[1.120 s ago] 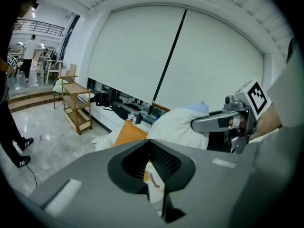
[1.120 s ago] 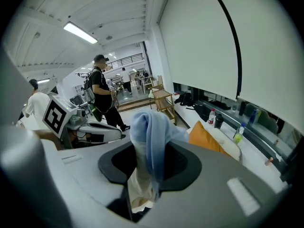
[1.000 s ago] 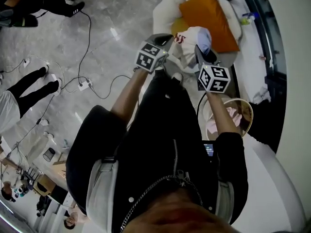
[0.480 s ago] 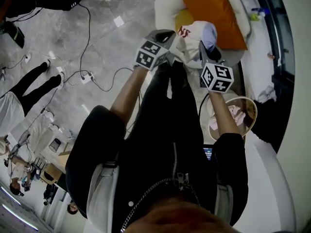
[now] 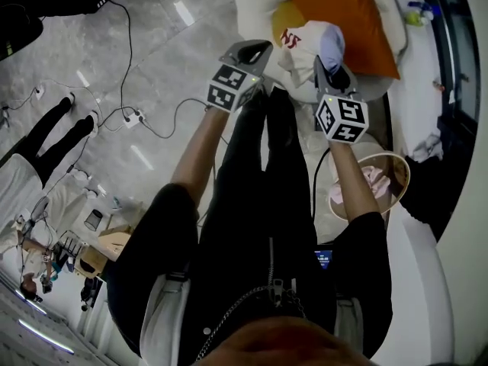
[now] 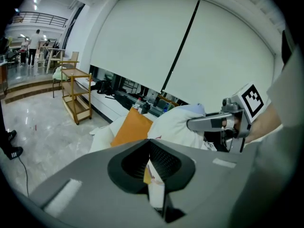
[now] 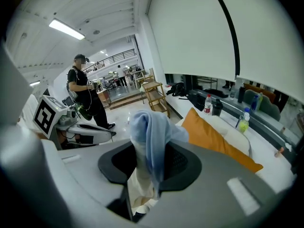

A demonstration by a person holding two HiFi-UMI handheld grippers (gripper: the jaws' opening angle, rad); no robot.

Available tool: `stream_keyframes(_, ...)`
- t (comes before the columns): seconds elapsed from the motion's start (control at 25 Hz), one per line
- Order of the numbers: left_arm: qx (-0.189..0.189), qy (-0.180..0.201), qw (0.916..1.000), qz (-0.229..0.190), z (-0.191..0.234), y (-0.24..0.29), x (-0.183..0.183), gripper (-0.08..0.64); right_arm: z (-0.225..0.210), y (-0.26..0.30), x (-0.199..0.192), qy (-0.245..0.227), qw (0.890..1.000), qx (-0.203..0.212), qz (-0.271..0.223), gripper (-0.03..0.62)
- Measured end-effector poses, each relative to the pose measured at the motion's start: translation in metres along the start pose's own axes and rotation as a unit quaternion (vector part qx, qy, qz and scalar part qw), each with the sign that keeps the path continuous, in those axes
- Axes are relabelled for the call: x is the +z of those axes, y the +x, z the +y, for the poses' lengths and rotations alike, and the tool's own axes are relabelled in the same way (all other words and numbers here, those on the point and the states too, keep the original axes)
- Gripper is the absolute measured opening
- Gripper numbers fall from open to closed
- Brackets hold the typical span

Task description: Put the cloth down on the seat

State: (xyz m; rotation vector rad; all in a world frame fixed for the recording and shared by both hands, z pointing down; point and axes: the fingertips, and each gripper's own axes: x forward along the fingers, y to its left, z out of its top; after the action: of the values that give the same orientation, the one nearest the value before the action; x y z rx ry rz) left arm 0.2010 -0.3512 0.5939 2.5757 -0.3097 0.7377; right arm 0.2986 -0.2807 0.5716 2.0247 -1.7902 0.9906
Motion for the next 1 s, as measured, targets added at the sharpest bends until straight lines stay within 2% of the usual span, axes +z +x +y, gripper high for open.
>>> stream_keyframes(0.2,0.017,-0.029,0.9994,0.006,0.022,0.033,-0.033,0.009,-0.023,0.041,-0.030,-0.013,1.000,-0.007,-0.004,0.120)
stream_keyframes(0.4,0.017,-0.038,0.9989,0.023,0.035,0.061,-0.070,0.009,-0.035,0.081,-0.071,-0.014,1.000,-0.004,0.007,0.120)
stream_keyframes(0.88,-0.003,-0.035,0.9982,0.048,0.067,0.104,-0.157,0.009,-0.058,0.182,-0.171,-0.034,0.998,-0.007,0.054,0.120)
stream_keyframes(1.0,-0.016,-0.015,0.9982,0.057,0.071,0.112,-0.182,0.009,-0.062,0.207,-0.195,-0.039,0.997,-0.009,0.064,0.120)
